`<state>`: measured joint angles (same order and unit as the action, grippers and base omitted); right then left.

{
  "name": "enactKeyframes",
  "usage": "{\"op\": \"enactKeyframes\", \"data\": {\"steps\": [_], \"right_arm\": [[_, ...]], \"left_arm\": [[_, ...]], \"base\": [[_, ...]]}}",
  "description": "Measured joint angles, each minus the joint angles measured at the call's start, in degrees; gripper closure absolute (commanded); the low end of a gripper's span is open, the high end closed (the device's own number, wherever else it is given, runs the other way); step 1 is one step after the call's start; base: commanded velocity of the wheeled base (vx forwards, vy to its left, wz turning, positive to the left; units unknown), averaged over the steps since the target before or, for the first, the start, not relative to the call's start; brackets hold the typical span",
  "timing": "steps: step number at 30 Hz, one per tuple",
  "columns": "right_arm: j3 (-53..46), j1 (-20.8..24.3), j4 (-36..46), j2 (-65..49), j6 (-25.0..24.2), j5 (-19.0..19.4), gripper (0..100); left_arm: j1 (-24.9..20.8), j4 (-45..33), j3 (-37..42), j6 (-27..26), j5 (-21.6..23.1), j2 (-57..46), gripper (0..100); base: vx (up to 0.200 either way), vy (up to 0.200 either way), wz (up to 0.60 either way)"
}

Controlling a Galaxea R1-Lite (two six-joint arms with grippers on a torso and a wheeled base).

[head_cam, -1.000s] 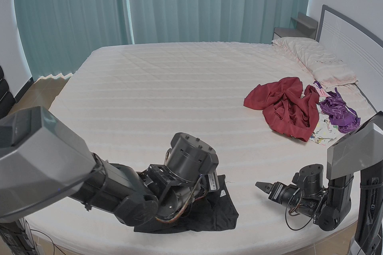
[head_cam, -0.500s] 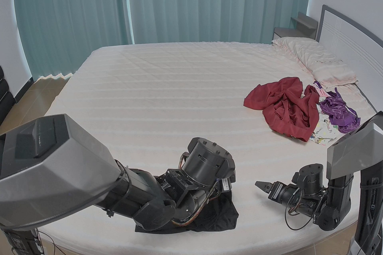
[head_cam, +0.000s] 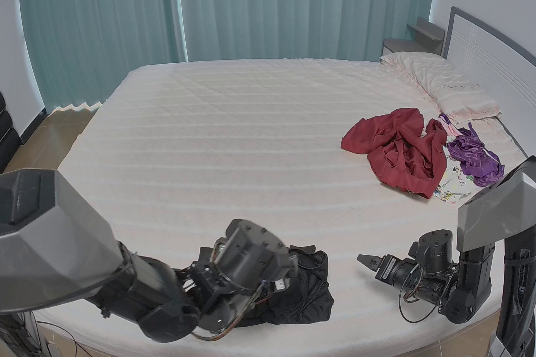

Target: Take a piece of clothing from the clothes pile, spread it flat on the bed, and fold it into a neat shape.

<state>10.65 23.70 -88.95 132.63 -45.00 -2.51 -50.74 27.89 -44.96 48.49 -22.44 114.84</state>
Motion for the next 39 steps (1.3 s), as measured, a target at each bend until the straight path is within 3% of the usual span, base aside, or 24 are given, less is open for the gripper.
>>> {"op": "enactKeyframes", "data": {"steps": [4, 9, 16, 21, 32, 39], "right_arm": [[0.1, 0.3, 0.0, 0.0, 0.1, 0.0, 0], [0.4, 0.7, 0.0, -0.4, 0.4, 0.1, 0], [2.5, 2.1, 0.3, -1.0, 1.9, 0.3, 0], [5.1, 4.0, 3.8, -1.2, 4.8, 0.3, 0], [13.6, 9.5, 14.7, -2.0, 8.5, -0.4, 0], [20.2, 10.2, 23.1, -2.1, 14.2, -1.7, 0]], "left_arm": [[2.4, 6.6, 10.4, 3.3, 2.4, -2.7, 0], [8.1, 20.2, 22.6, 7.2, 7.1, -4.9, 0], [17.5, 31.5, 31.2, 11.6, 11.6, -3.9, 0], [18.0, 33.6, 33.3, 12.1, 12.3, -1.5, 0], [21.3, 43.3, 36.3, 11.3, 15.1, 5.1, 0], [26.7, 43.7, 36.6, 8.6, 20.9, 7.2, 0]], "base": [[-0.15, 0.0, 0.0], [0.0, 0.0, 0.0], [0.0, 0.0, 0.0], [0.0, 0.0, 0.0], [0.0, 0.2, 0.0], [0.0, 0.114, 0.0]]}}
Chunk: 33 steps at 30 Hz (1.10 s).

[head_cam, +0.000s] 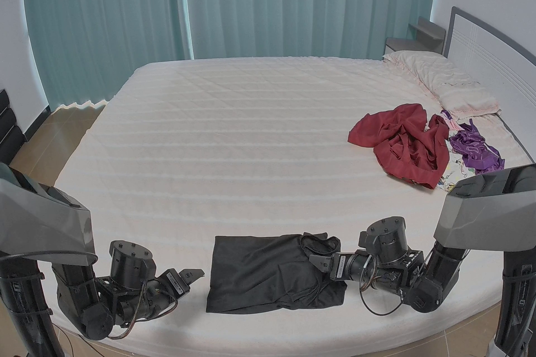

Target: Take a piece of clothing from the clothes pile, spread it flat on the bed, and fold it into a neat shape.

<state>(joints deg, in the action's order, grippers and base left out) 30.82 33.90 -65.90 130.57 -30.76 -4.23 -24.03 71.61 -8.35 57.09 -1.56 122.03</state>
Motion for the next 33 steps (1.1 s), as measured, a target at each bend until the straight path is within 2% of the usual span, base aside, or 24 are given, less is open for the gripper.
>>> {"op": "enactKeyframes", "data": {"steps": [4, 10, 17, 27, 33], "right_arm": [[4.0, -0.1, 5.4, 0.1, 4.5, -5.3, 0], [9.1, -0.8, 9.6, 1.6, 10.5, -9.3, 0], [13.4, -1.7, 13.1, 4.3, 13.5, -11.2, 0], [16.2, -3.0, 22.1, 5.1, 16.1, -14.4, 0], [15.3, -5.2, 22.4, 4.4, 16.0, -15.9, 0]], "left_arm": [[2.4, 0.0, -0.2, -0.9, 1.4, 1.2, 0], [3.5, 2.8, -0.2, -2.2, 1.6, 3.9, 0], [3.6, 3.6, 0.0, -2.5, 1.3, 6.0, 0], [3.4, 3.6, 0.1, -2.6, 1.2, 6.9, 0], [3.3, 3.6, 0.1, -3.6, 1.1, 7.3, 0]], "base": [[0.0, 0.0, 0.0], [0.0, 0.0, 0.0], [0.0, 0.0, 0.0], [0.0, 0.0, 0.0], [0.0, 0.0, 0.0]]}}
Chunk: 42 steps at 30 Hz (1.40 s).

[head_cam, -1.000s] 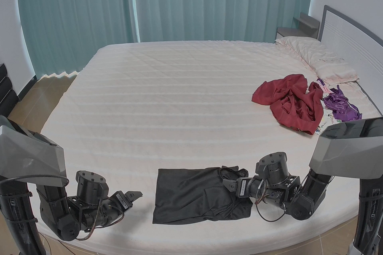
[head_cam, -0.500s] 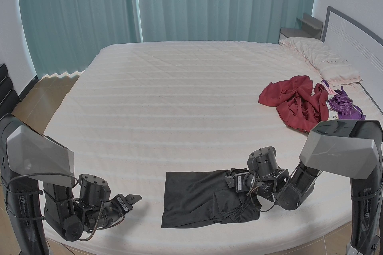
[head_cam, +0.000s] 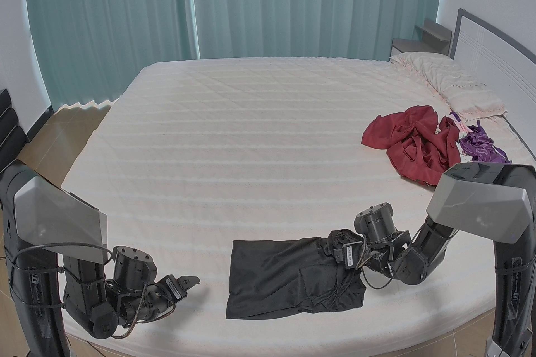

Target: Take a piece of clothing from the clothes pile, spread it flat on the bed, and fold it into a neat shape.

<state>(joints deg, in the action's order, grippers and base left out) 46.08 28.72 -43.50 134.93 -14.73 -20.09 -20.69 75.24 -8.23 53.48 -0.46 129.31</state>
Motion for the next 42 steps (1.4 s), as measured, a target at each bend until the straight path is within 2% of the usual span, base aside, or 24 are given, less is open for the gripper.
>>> {"op": "enactKeyframes", "data": {"steps": [7, 15, 20, 22, 25, 32, 36, 42], "right_arm": [[-3.9, -3.0, -0.7, -1.6, -4.5, 0.4, 0], [-7.4, -6.5, -3.5, -4.5, -5.2, 1.7, 0], [-9.1, -8.1, -4.3, -7.8, -5.7, 4.3, 0], [-9.9, -8.2, -4.3, -9.0, -7.1, 6.8, 0], [-10.9, -6.3, -4.2, -10.1, -10.4, 9.8, 0], [-12.0, 1.4, -0.8, -11.1, -21.7, 15.6, 0], [-12.2, 4.0, 2.4, -11.0, -24.4, 18.1, 0], [-12.0, 6.1, 2.5, -9.2, -25.0, 18.3, 0]], "left_arm": [[0.0, 0.0, 0.2, -0.2, -0.2, 0.4, 0], [0.0, 0.0, 0.2, -0.3, -0.3, 0.6, 0], [0.0, 0.1, 0.2, -0.3, -0.3, 0.7, 0], [0.0, 0.1, 0.2, -0.3, -0.4, 0.7, 0], [-0.1, 0.1, 0.2, -0.4, -0.4, 0.7, 0], [-0.1, 0.1, 0.2, -0.4, -0.4, 0.8, 0], [0.0, 0.1, 0.2, -0.4, -0.4, 0.8, 0], [-0.1, 0.1, 0.2, -0.4, -0.4, 0.9, 0]], "base": [[0.0, 0.0, 0.0], [0.0, 0.0, 0.0], [0.0, 0.0, 0.0], [0.0, 0.0, 0.0], [0.0, 0.0, 0.0], [0.0, 0.0, 0.0], [0.0, 0.0, 0.0], [0.0, 0.0, 0.0]]}}
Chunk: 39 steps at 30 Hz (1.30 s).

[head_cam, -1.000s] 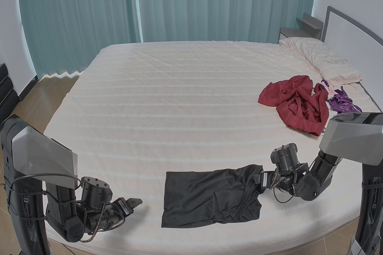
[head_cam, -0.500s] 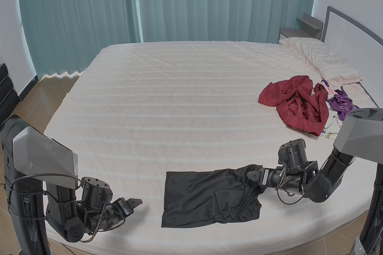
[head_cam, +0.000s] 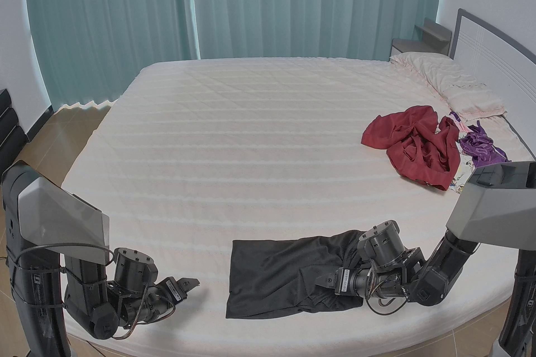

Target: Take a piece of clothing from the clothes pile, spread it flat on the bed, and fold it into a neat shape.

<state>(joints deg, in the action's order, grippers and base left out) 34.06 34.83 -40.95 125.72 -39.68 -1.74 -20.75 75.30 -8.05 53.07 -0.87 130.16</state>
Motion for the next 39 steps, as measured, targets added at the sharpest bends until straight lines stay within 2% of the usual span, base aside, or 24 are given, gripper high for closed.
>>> {"op": "enactKeyframes", "data": {"steps": [12, 13, 21, 25, 33, 39], "right_arm": [[1.4, 1.4, 1.8, 2.8, 0.1, -0.1, 0], [1.8, 1.5, 2.2, 3.1, 0.1, -0.3, 100], [5.2, 1.8, 3.8, 4.2, -0.2, -0.8, 100], [5.2, 1.6, 9.2, 3.6, 0.7, -1.0, 100], [2.6, -1.9, 13.5, -1.2, 6.2, -1.0, 100], [0.5, -5.8, 16.4, -4.2, 12.5, -0.9, 100]], "left_arm": [[0.0, 0.0, 0.0, 0.0, 0.0, 0.1, 0], [0.0, 0.0, 0.0, 0.0, 0.0, 0.1, 0], [0.0, 0.0, 0.0, 0.0, 0.0, 0.1, 0], [0.0, 0.0, 0.0, 0.0, 0.0, 0.1, 0], [0.1, 0.0, 0.0, 0.0, -0.1, 0.1, 0], [0.0, 0.0, -0.1, 0.0, -0.7, 0.2, 0]], "base": [[0.0, 0.0, 0.0], [0.0, 0.0, 0.0], [0.0, 0.0, 0.0], [0.0, 0.0, 0.0], [0.0, 0.0, 0.0], [0.0, 0.0, 0.0]]}}
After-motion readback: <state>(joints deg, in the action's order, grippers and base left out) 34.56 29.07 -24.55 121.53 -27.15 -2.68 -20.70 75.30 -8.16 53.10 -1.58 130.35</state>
